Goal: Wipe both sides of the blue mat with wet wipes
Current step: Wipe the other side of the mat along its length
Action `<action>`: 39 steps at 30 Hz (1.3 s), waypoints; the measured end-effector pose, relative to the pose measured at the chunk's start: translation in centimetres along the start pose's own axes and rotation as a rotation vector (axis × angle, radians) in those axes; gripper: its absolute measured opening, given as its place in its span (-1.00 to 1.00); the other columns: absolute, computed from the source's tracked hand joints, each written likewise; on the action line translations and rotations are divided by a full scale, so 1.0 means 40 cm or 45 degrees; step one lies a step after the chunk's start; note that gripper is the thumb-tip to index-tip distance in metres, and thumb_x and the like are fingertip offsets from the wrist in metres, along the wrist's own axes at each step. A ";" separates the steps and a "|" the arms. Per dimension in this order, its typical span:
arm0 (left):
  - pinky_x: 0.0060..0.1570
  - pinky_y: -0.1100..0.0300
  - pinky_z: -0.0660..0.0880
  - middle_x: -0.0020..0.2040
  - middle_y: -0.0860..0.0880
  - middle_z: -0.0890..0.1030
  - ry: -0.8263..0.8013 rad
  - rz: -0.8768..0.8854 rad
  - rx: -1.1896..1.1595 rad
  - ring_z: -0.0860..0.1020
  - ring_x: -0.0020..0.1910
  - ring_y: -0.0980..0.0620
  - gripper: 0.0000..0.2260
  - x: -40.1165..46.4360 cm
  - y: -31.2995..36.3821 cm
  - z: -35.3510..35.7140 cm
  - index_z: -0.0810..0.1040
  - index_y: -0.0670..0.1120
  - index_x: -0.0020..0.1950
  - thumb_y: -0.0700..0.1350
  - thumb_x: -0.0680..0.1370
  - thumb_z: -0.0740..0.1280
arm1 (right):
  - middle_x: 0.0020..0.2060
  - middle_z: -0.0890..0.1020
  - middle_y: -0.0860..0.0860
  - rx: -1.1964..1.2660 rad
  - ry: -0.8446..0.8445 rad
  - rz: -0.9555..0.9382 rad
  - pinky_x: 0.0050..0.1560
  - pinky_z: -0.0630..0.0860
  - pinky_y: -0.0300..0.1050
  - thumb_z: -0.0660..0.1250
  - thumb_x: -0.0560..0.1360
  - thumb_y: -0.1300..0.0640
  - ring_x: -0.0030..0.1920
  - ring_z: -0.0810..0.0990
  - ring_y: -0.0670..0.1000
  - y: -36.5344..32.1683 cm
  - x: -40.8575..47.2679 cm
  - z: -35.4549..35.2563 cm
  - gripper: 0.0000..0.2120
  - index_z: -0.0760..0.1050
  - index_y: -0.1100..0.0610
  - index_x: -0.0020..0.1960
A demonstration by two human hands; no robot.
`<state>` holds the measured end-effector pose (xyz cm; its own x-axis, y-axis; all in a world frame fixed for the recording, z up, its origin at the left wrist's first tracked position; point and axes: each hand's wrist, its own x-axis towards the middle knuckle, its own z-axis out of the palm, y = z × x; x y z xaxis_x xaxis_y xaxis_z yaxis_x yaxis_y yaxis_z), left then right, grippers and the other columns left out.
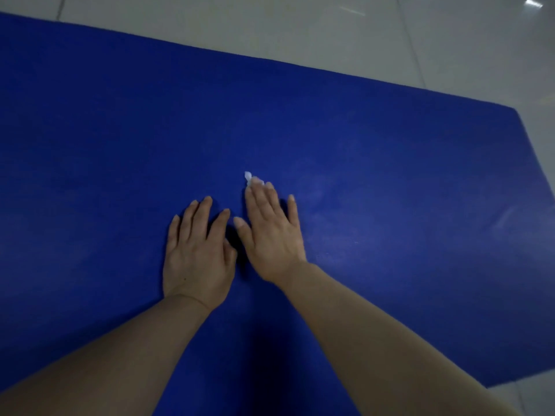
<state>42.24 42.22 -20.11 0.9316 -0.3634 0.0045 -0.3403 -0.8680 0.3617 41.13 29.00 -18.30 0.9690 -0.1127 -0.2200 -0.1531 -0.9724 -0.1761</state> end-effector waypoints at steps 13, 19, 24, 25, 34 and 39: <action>0.46 -0.13 0.11 0.47 -0.20 0.33 0.006 0.004 0.009 0.25 0.47 -0.17 -0.54 0.001 -0.003 0.003 0.43 -0.14 0.40 -0.11 0.50 0.18 | 0.54 -0.17 -0.06 0.072 0.069 0.160 0.46 -0.26 0.08 -0.24 0.57 -0.17 0.52 -0.19 -0.04 0.012 0.056 -0.013 -0.36 -0.14 0.13 0.56; 0.46 -0.13 0.10 0.46 -0.20 0.33 0.029 0.003 -0.020 0.24 0.47 -0.17 -0.56 0.000 -0.003 0.008 0.43 -0.14 0.40 -0.14 0.52 0.19 | 0.54 -0.14 -0.07 -0.011 0.093 0.433 0.46 -0.26 0.10 -0.17 0.62 -0.13 0.53 -0.17 -0.04 0.140 0.050 -0.024 -0.41 -0.23 0.08 0.55; 0.46 -0.14 0.11 0.46 -0.20 0.33 0.032 0.006 -0.013 0.24 0.47 -0.18 -0.56 0.000 -0.003 0.009 0.43 -0.14 0.41 -0.13 0.52 0.18 | 0.54 -0.15 -0.04 0.069 0.104 0.512 0.46 -0.24 0.14 -0.17 0.62 -0.13 0.52 -0.20 -0.01 0.101 0.054 -0.025 -0.40 -0.24 0.12 0.55; 0.46 -0.14 0.11 0.46 -0.20 0.33 0.032 0.006 -0.012 0.24 0.47 -0.17 -0.55 0.000 -0.003 0.009 0.43 -0.14 0.41 -0.13 0.51 0.19 | 0.54 -0.16 -0.05 0.072 0.090 0.406 0.45 -0.26 0.13 -0.19 0.61 -0.15 0.52 -0.21 -0.01 0.065 0.053 -0.019 -0.39 -0.23 0.12 0.55; 0.44 -0.17 0.15 0.44 -0.22 0.36 0.057 0.029 0.008 0.28 0.45 -0.19 -0.56 0.000 -0.005 0.010 0.44 -0.16 0.39 -0.16 0.50 0.25 | 0.53 -0.23 -0.08 0.107 0.015 0.240 0.43 -0.36 0.11 -0.21 0.61 -0.17 0.51 -0.30 -0.04 0.013 0.053 0.003 -0.39 -0.19 0.10 0.55; 0.44 -0.16 0.13 0.45 -0.22 0.35 0.055 0.034 0.004 0.27 0.46 -0.19 -0.55 0.000 -0.005 0.010 0.44 -0.15 0.39 -0.16 0.49 0.25 | 0.53 -0.22 -0.09 0.125 0.026 0.242 0.44 -0.34 0.12 -0.21 0.60 -0.17 0.51 -0.27 -0.03 0.011 0.051 0.001 -0.39 -0.16 0.11 0.55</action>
<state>42.24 42.25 -20.56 0.9266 -0.3720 0.0542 -0.3658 -0.8591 0.3580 43.03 28.33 -18.86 0.9245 -0.2972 -0.2386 -0.3505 -0.9089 -0.2258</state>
